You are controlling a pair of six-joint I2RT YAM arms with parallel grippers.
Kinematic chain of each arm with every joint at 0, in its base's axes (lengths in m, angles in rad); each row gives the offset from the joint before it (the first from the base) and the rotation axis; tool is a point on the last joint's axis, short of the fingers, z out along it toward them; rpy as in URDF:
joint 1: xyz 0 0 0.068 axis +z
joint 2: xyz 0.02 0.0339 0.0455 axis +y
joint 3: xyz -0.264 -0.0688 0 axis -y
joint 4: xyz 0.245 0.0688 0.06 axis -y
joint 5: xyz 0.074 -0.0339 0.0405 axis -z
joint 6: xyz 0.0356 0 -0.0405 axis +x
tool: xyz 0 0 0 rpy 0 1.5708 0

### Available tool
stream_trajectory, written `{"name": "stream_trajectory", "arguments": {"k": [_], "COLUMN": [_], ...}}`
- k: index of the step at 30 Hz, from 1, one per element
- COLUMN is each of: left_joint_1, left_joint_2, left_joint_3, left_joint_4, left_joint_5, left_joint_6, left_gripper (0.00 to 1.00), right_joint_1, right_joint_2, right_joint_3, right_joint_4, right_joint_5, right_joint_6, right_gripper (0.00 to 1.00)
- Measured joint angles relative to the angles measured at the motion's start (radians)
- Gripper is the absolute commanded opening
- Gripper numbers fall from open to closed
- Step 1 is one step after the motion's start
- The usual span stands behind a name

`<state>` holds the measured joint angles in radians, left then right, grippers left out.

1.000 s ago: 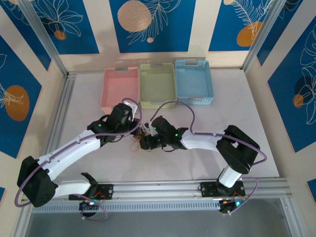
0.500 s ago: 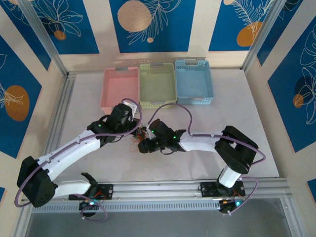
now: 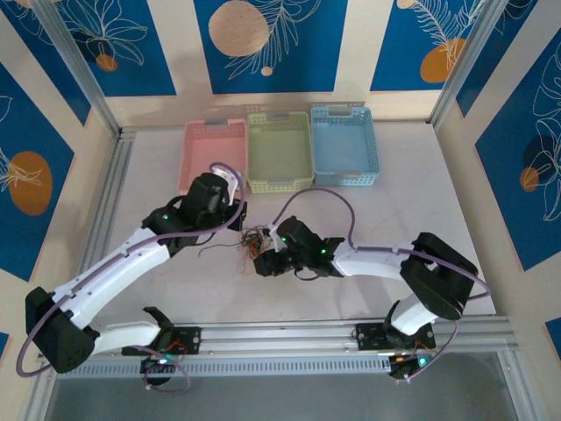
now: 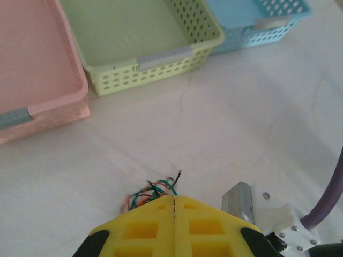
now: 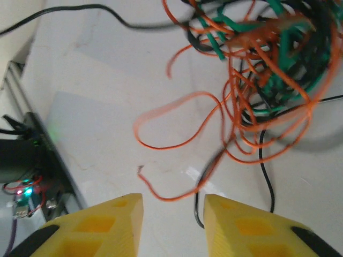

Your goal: Untangle the cables

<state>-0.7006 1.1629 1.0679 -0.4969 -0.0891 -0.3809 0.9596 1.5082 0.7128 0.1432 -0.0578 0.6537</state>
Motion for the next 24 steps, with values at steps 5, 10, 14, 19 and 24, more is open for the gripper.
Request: {"name": "stream_trajectory", "arguments": {"k": [5, 10, 14, 19, 24], "left_joint_1": [0.0, 0.0, 0.0, 0.0, 0.0], "left_joint_2": [0.0, 0.021, 0.055, 0.085, 0.089], "left_joint_3": [0.158, 0.33, 0.425, 0.433, 0.367], "left_joint_4": [-0.099, -0.171, -0.214, -0.245, -0.241], "left_joint_5": [0.065, 0.163, 0.247, 0.329, 0.393], "left_joint_6": [0.032, 0.098, 0.166, 0.25, 0.306], "left_gripper": [0.0, 0.0, 0.0, 0.0, 0.0], "right_joint_1": [-0.032, -0.072, -0.139, -0.278, -0.422], "right_joint_2": [-0.136, -0.335, -0.521, -0.608, -0.492], "right_joint_3": [-0.063, -0.075, -0.084, -0.116, -0.12], "right_joint_4": [0.048, 0.021, 0.023, 0.082, 0.143], "right_joint_5": [-0.043, -0.069, -0.082, -0.133, -0.246], "right_joint_6": [-0.016, -0.114, -0.222, -0.341, -0.416], "right_gripper": [0.46, 0.55, 0.71, 0.67, 0.65]}}
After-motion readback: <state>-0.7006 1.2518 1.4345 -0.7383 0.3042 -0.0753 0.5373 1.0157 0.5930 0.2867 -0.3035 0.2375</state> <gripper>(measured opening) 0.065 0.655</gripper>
